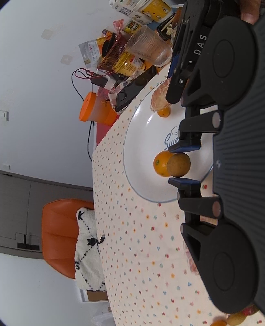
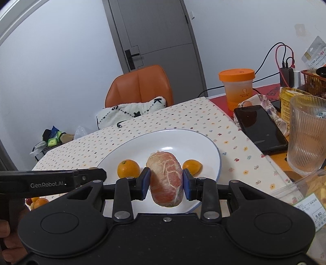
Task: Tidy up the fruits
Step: 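Carry the pomelo segment and kiwi onto the white plate and release, then move both tools back toward the remaining fruits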
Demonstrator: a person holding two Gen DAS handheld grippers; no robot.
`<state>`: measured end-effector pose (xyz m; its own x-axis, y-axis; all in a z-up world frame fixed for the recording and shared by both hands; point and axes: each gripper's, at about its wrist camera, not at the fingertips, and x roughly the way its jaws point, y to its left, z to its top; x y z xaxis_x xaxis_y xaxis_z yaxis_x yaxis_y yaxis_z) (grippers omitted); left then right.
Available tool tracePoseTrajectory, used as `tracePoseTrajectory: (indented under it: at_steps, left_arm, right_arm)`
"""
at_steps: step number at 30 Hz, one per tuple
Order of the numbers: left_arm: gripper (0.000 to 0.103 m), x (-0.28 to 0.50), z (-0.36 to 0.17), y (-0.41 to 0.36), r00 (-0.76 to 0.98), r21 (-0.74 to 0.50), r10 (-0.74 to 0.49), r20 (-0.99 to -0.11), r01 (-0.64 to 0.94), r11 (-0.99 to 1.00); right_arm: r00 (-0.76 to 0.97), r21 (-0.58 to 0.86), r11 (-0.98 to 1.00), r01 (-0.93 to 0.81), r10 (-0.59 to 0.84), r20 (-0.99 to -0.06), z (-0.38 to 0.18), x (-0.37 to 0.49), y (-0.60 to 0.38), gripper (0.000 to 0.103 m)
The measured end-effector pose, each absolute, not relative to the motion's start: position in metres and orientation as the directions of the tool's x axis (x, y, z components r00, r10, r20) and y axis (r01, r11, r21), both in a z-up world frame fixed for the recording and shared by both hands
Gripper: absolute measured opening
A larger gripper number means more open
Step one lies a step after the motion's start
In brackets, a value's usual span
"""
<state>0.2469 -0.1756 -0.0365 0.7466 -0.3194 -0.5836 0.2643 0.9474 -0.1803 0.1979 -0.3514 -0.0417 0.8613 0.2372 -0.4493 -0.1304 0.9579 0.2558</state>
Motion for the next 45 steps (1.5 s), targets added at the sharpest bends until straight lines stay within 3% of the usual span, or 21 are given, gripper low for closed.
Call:
tracePoseTrajectory:
  at_steps: [4, 8, 11, 14, 29, 34, 45]
  left_arm:
    - [0.037, 0.244, -0.033, -0.175, 0.753, -0.156, -0.299, -0.586, 0.257, 0.954]
    - [0.061, 0.237, -0.028, -0.164, 0.769, -0.163, -0.287, -0.571, 0.237, 0.958]
    - [0.073, 0.229, -0.022, -0.157, 0.786, -0.148, -0.261, -0.561, 0.215, 0.965]
    - [0.08, 0.22, -0.018, -0.148, 0.803, -0.139, -0.233, -0.549, 0.187, 0.972]
    - [0.092, 0.183, -0.006, -0.113, 0.83, -0.081, -0.148, -0.537, 0.124, 0.989]
    - [0.094, 0.172, -0.006, -0.097, 0.837, -0.067, -0.116, -0.535, 0.095, 0.993]
    - [0.094, 0.144, -0.008, -0.05, 0.845, -0.087, -0.078, -0.528, 0.037, 0.995]
  right_arm:
    - [0.864, 0.262, 0.959, -0.106, 0.22, -0.453, -0.043, 0.197, -0.354, 0.038]
    - [0.872, 0.278, 0.955, -0.101, 0.22, -0.438, -0.039, 0.19, -0.356, 0.045]
    - [0.871, 0.28, 0.954, -0.111, 0.229, -0.434, -0.035, 0.184, -0.353, 0.046]
    - [0.87, 0.281, 0.952, -0.122, 0.238, -0.431, -0.032, 0.178, -0.348, 0.051]
    - [0.865, 0.255, 0.951, -0.177, 0.274, -0.42, -0.017, 0.156, -0.317, 0.067]
    - [0.864, 0.245, 0.95, -0.195, 0.284, -0.416, -0.016, 0.149, -0.304, 0.079]
    - [0.841, 0.242, 0.935, -0.259, 0.342, -0.42, -0.018, 0.146, -0.266, 0.08]
